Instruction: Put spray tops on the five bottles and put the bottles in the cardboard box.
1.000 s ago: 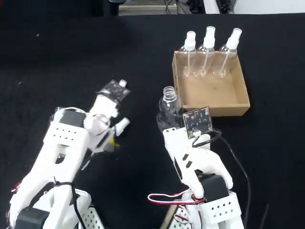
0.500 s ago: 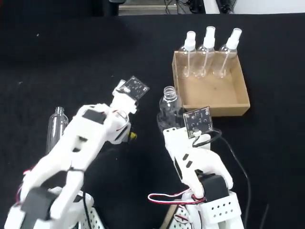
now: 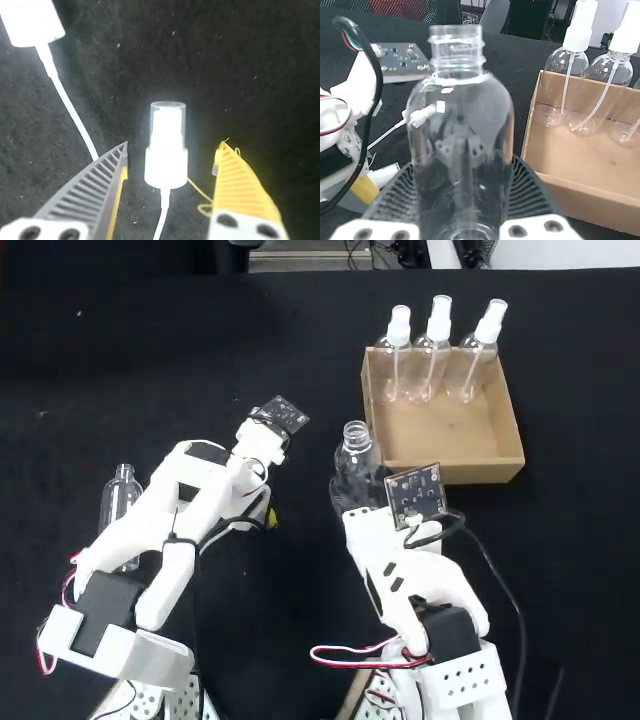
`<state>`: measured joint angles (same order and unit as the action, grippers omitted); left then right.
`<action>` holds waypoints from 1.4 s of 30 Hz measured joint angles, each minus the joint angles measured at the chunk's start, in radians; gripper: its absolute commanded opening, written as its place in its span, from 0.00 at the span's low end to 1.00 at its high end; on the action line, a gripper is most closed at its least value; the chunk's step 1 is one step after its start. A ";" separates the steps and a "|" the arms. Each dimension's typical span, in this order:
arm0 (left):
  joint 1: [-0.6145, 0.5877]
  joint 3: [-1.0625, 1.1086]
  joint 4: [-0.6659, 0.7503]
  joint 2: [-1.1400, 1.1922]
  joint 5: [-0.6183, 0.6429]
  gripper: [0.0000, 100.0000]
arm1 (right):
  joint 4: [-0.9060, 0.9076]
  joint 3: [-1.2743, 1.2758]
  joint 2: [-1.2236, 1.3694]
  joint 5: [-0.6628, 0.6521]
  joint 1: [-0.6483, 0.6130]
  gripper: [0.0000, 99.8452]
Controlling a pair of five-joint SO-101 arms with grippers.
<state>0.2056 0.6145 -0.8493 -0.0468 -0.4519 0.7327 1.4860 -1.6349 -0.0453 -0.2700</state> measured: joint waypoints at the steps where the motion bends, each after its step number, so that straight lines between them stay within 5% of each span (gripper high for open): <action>1: -0.006 0.000 0.000 0.002 -0.006 0.26 | 0.000 0.000 0.000 0.000 0.000 0.01; 4: -0.028 0.000 0.000 0.002 -0.011 0.25 | 0.000 0.000 0.000 0.000 0.000 0.01; 10: 0.006 0.008 0.000 0.006 -0.011 0.03 | 0.000 0.000 0.000 0.000 0.000 0.01; 21: 0.094 0.003 -0.129 -0.020 0.029 0.03 | 0.000 0.000 0.000 0.000 0.000 0.01; 30: 0.037 -0.147 -0.400 -0.442 0.071 0.03 | 0.021 0.000 -0.006 0.052 0.000 0.01; 36: 0.026 -0.302 -0.334 -0.700 0.256 0.03 | 0.112 0.003 -0.153 0.086 0.000 0.01; 42: 0.158 -0.376 -0.118 -0.790 0.404 0.03 | 0.112 0.035 -0.164 0.089 -0.003 0.01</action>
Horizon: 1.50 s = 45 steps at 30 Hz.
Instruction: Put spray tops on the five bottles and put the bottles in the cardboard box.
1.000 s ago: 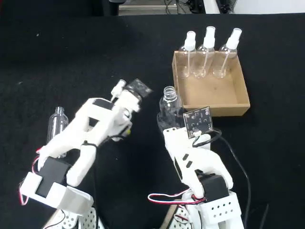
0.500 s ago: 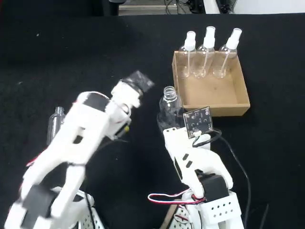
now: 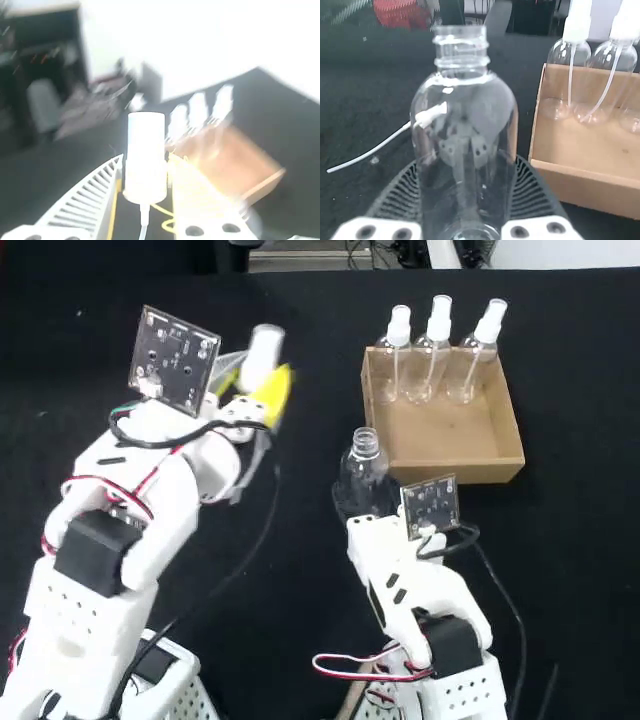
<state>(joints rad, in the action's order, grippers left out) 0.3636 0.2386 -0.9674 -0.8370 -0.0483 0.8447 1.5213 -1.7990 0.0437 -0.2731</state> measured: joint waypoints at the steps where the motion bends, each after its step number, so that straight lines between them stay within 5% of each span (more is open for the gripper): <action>1: 0.031 0.000 0.035 -0.002 0.014 0.03 | 0.000 0.000 0.000 0.000 -0.006 0.01; 8: 0.140 0.000 0.276 -0.005 0.035 0.03 | -0.023 0.012 0.000 0.000 -0.009 0.01; 17: 0.150 0.000 0.315 -0.011 0.040 0.03 | -0.169 0.094 0.000 0.002 -0.012 0.01; 24: 0.149 0.005 0.342 -0.011 0.041 0.03 | -0.176 0.094 0.000 -0.035 -0.143 0.01; 31: 0.147 0.087 0.379 -0.160 0.149 0.03 | -0.176 0.094 0.000 -0.089 -0.170 0.01; 40: 0.147 0.425 0.766 -0.285 0.157 0.03 | -0.176 0.094 0.000 -0.091 -0.170 0.01; 45: 0.146 0.434 0.799 -0.287 0.157 0.03 | -0.158 0.084 0.000 -0.091 -0.170 0.01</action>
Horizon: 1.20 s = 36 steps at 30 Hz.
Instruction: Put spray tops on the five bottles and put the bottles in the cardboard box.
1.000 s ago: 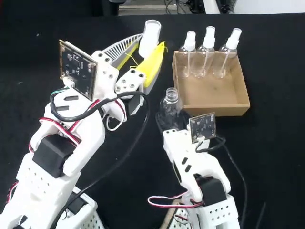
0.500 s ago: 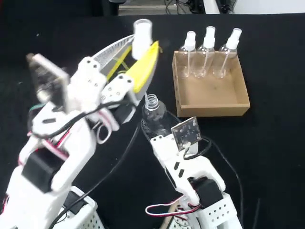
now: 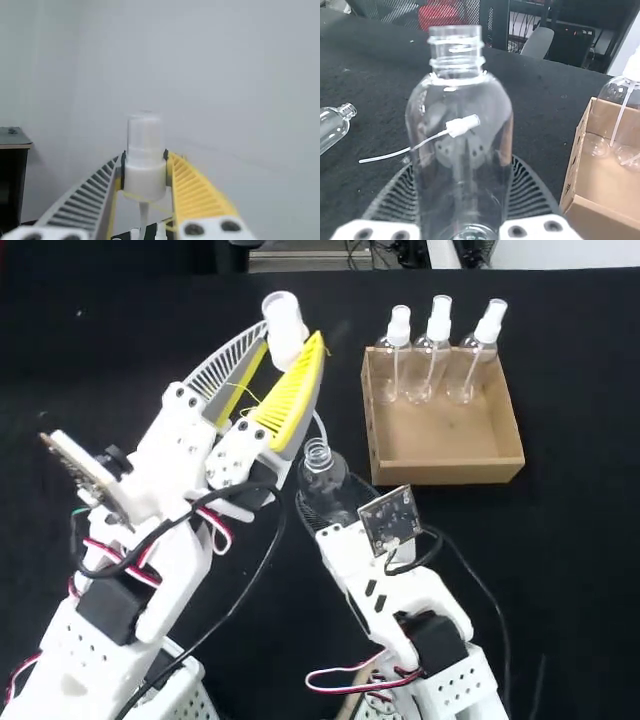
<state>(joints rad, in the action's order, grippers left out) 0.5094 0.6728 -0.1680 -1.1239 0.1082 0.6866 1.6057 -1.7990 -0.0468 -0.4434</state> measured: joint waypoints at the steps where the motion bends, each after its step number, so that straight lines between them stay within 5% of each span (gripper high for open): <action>1: 0.000 0.000 -0.002 0.002 0.000 0.03 | 0.009 -0.002 0.000 0.000 0.000 0.01; 36: -0.081 -0.075 -0.058 0.129 0.011 0.03 | 0.028 -0.017 0.000 0.000 0.000 0.01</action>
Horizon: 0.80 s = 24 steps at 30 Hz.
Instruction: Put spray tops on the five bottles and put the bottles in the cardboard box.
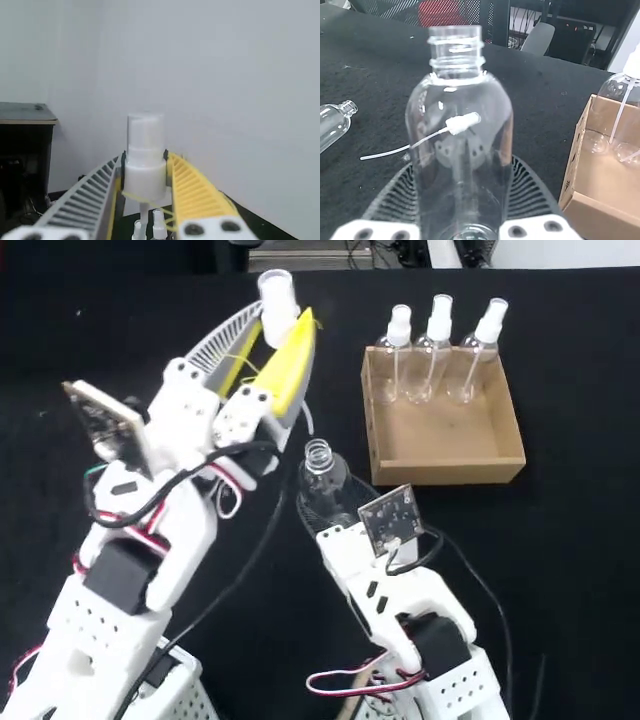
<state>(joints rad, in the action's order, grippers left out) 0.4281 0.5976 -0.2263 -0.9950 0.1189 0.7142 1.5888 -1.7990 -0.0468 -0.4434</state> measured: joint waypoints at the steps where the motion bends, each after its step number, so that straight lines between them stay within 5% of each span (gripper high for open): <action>1: 0.000 0.000 0.000 0.012 0.000 0.03 | 0.000 0.000 0.000 0.000 0.000 0.01; 24: 0.121 -0.048 -0.084 0.092 -0.002 0.03 | 0.002 0.002 0.000 -0.003 0.061 0.01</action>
<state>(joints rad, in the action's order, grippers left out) 0.5493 0.5501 -0.3107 -0.9030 0.1174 0.7158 1.5904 -1.7990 -0.0499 -0.3821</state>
